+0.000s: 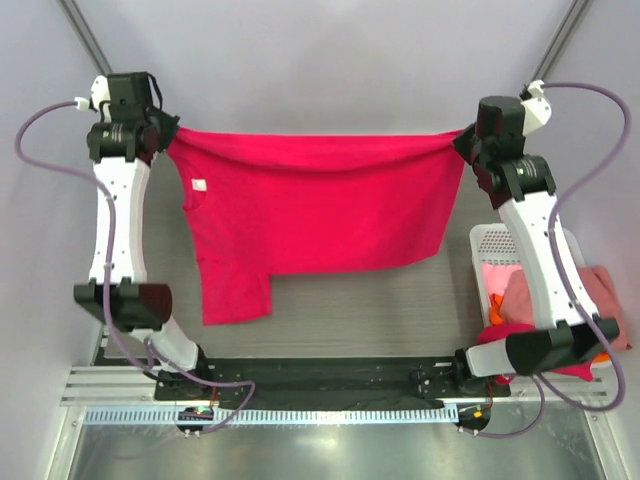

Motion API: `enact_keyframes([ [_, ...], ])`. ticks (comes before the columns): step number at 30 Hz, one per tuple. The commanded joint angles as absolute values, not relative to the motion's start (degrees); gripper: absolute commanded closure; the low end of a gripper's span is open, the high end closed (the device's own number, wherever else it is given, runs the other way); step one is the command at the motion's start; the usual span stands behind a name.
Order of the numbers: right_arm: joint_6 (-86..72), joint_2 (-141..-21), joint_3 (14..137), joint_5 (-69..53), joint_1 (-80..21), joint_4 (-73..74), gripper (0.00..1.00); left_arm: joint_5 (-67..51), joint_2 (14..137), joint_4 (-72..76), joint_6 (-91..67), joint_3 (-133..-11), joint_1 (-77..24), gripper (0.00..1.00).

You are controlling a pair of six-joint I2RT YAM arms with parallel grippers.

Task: Fold and stack the t-shirts
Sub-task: Fold the tshirt

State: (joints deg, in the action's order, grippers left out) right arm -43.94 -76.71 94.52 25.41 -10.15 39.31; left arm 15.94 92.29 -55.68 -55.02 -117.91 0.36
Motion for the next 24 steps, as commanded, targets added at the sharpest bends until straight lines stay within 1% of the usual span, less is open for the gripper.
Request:
enact_keyframes([
  [1, -44.74, -81.37, 103.41, 20.32, -7.65, 37.26, 0.99, 11.7, 97.28, -53.52, -53.97, -128.47, 3.69, 1.0],
  [3, -45.09, -84.27, 106.42, 16.63, -6.25, 37.27, 0.99, 9.94, 100.53, -54.05, -53.7, -135.74, 4.31, 1.0],
  [6, -46.93, -88.32, 111.0, 13.64, -4.4, 37.27, 0.99, 7.12, 103.71, -51.52, -54.75, -140.35, 5.53, 1.0],
  [10, -48.43, -92.53, 116.09, 10.55, -2.64, 36.39, 0.99, 5.63, 103.27, -45.89, -56.51, -138.78, 6.77, 1.0],
  [13, -49.39, -93.69, 114.97, 7.57, -1.15, 35.86, 0.99, 5.54, 102.05, -42.2, -56.25, -134.4, 6.68, 1.0],
  [15, -49.66, -93.43, 112.43, 6.68, -0.7, 34.38, 0.99, 5.28, 99.94, -38.7, -56.16, -128.08, 6.77, 1.0],
  [17, -49.66, -91.33, 105.32, 5.63, -0.79, 32.09, 0.99, 5.19, 97.92, -36.57, -56.07, -119.56, 6.77, 1.0],
  [18, -49.57, -90.36, 102.33, 5.36, 0.78, 29.12, 0.99, 5.01, 95.39, -33.95, -56.34, -115.96, 6.68, 1.0],
  [19, -49.31, -89.39, 96.21, 5.1, 0.88, 27.44, 0.99, 4.23, 93.71, -32.01, -56.6, -112.01, 6.77, 1.0],
  [20, -49.22, -88.08, 93.02, 4.66, 1.05, 25.94, 0.99, 4.22, 92.13, -30.08, -57.3, -103.71, 6.68, 1.0],
  [21, -49.04, -86.07, 89.68, 4.31, 1.14, 22.8, 0.99, 4.22, 88.8, -26.93, -57.83, -99.53, 6.68, 1.0],
  [22, -48.87, -84.74, 83.21, 3.87, 1.23, 21.2, 0.99, 4.39, 87.12, -25.42, -58.18, -95.58, 6.68, 1.0],
  [23, -48.69, -83.6, 80.1, 3.17, 1.4, 19.79, 0.99, 4.57, 85.53, -24.01, -58.36, -87.88, 6.59, 1.0],
  [24, -48.69, -81.41, 77.11, 3.08, 1.58, 18.64, 0.99, 4.92, 83.6, -21.73, -58.71, -84.24, 6.5, 1.0],
])
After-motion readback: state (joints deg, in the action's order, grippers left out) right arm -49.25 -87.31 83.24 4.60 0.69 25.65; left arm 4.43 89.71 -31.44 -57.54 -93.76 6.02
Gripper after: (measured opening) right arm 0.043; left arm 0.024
